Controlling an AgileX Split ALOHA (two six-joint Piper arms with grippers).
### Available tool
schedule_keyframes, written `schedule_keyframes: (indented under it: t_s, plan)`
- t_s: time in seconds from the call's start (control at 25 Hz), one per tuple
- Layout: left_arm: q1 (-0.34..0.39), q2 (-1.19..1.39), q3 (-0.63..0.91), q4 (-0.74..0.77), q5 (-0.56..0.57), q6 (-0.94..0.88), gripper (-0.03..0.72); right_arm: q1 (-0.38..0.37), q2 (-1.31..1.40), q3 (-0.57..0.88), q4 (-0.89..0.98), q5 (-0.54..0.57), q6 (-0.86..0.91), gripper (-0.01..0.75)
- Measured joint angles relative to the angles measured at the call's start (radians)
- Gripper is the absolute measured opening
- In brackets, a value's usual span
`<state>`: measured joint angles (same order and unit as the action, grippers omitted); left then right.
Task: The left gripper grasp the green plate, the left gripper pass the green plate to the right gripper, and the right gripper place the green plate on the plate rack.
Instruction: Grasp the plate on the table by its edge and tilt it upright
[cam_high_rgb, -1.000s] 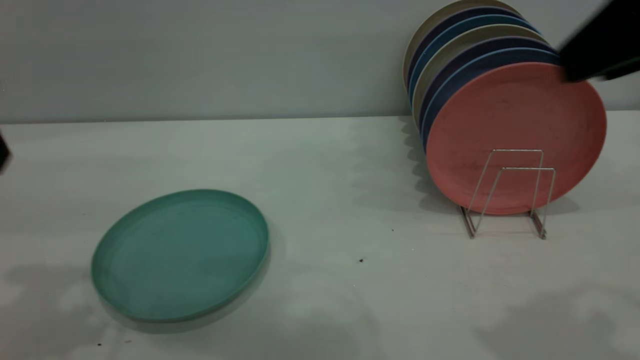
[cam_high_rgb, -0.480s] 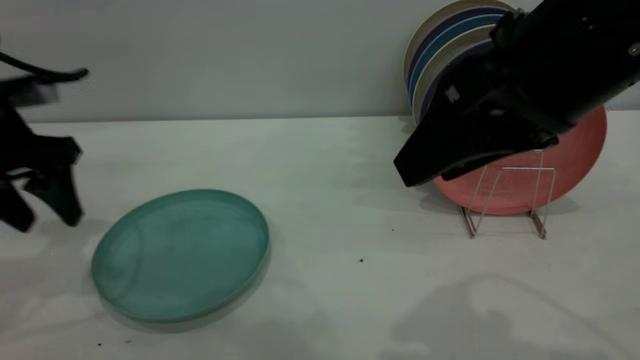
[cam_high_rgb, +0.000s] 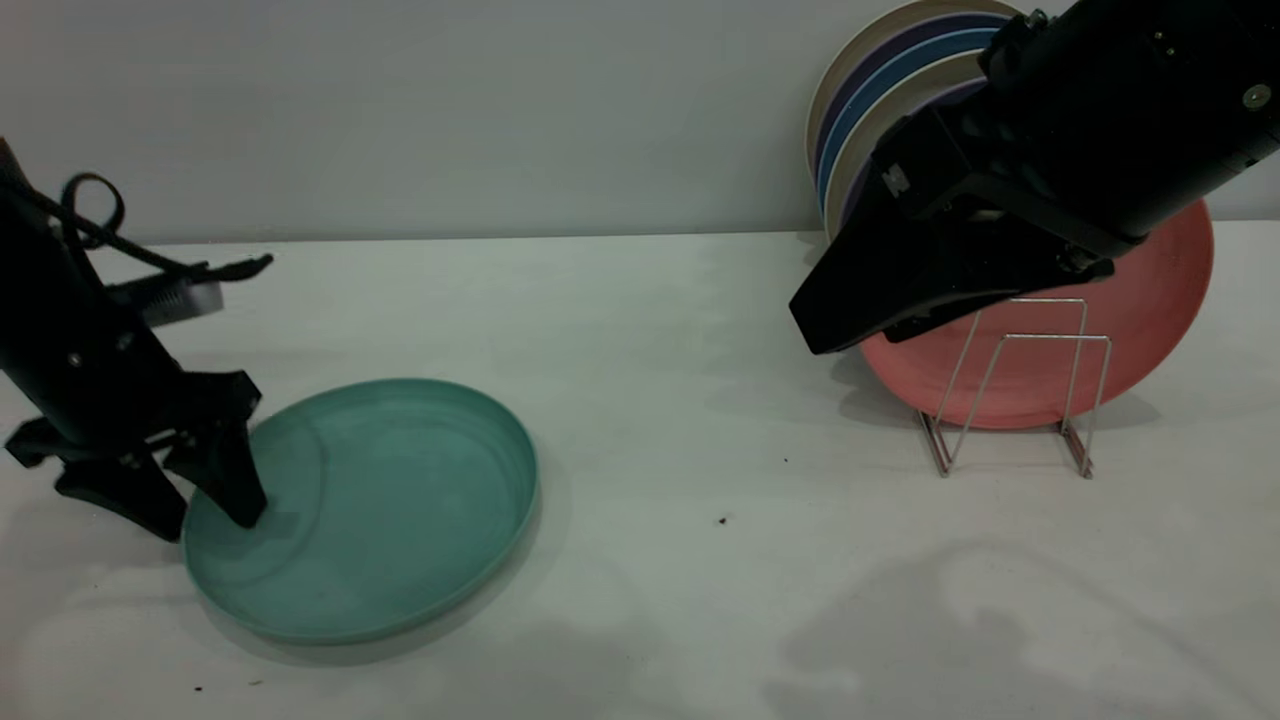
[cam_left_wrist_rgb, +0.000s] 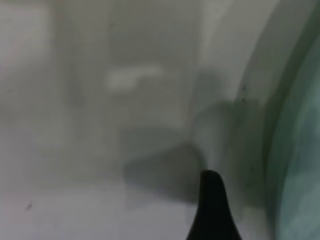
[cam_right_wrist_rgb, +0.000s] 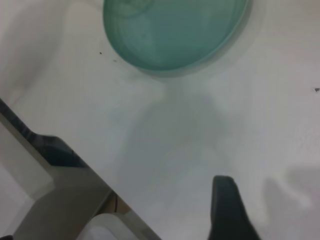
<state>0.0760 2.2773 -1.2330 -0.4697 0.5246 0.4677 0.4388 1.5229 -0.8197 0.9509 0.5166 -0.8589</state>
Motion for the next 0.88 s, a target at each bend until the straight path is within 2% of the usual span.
schedule_keyframes:
  t_s: [0.16,0.28,0.4,0.52,0.72,0.88]
  plan:
    - [0.0,0.014,-0.004,-0.064,0.0,0.064,0.497,0.0,0.0,0.0,0.0,-0.017,0.0,0.459]
    - [0.001,0.022,-0.005,-0.101,0.002,0.096,0.408,0.0,0.0,0.0,0.0,-0.027,0.0,0.459]
    - [0.001,0.029,-0.006,-0.112,0.003,0.105,0.26,0.0,0.0,0.0,0.001,-0.028,0.0,0.459]
    - [0.002,0.033,-0.01,-0.118,0.012,0.106,0.074,0.0,0.001,0.0,0.001,-0.027,0.026,0.459]
    - [0.002,0.032,-0.044,-0.129,0.158,0.192,0.026,0.0,0.065,-0.012,0.001,-0.015,0.074,0.459]
    - [0.002,-0.017,-0.045,-0.187,0.226,0.336,0.019,-0.027,0.185,-0.1,0.001,0.065,0.074,0.459]
